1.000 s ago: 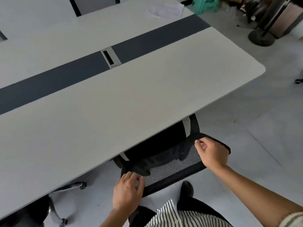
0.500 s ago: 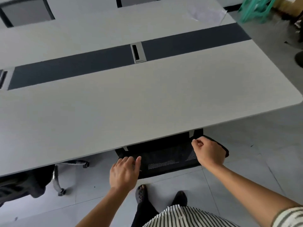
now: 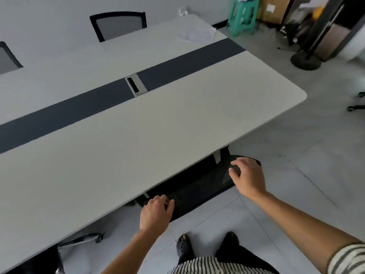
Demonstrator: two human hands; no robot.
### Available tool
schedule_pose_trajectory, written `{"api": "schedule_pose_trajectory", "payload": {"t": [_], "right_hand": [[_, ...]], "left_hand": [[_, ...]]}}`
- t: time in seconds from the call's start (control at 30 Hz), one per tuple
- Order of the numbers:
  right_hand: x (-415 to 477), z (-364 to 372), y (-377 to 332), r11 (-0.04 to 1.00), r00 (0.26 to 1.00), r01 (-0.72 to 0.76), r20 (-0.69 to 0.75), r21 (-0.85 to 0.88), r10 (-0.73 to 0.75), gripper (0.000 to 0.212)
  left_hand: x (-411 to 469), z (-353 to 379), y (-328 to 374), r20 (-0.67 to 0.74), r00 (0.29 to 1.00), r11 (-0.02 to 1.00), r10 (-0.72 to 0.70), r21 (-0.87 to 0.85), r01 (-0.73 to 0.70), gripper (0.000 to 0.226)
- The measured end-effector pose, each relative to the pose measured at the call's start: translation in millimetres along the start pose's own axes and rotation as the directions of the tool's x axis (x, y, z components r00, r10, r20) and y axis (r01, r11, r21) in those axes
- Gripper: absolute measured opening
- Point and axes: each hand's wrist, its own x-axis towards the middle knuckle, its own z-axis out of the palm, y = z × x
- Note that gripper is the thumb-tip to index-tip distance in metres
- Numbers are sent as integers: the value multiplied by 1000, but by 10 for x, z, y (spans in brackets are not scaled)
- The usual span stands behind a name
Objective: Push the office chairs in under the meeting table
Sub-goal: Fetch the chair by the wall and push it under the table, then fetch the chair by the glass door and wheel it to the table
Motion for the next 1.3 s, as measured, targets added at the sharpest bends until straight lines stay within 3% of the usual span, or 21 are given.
{"api": "schedule_pose_trajectory", "payload": {"t": [0.1, 0.2, 0.33, 0.5, 0.77, 1.03, 1.3], "right_hand": [[-480, -291, 221, 992, 999, -42, 17, 118, 40, 15], [-917, -624, 630, 939, 968, -246, 107, 239, 226, 16], [-1482, -1033, 1296, 834, 897, -436, 83, 338, 435, 10], [-2106, -1522, 2036, 690, 776, -577, 29, 437, 630, 9], [-2776, -2216, 3151, 488, 541, -687, -69, 539, 838, 10], [-2427, -2512, 4033, 335, 371, -701, -80, 629, 925, 11], [-1201, -3205, 5055, 333, 292, -672, -176, 662, 940, 9]], "left_hand": [[47, -114, 197, 65, 989, 990, 132, -67, -127, 18], [-37, -205, 591, 42, 955, 944, 294, -170, -283, 13], [-224, -81, 1201, 76, 886, 864, 457, -277, -421, 10], [-408, 452, 1948, 233, 814, 831, 532, -327, -450, 12], [-387, 1223, 3487, 365, 746, 826, 557, -337, -451, 12], [321, 1630, 4963, 393, 683, 788, 615, -338, -515, 15], [1301, 1960, 6773, 395, 614, 730, 683, -388, -562, 20]]}}
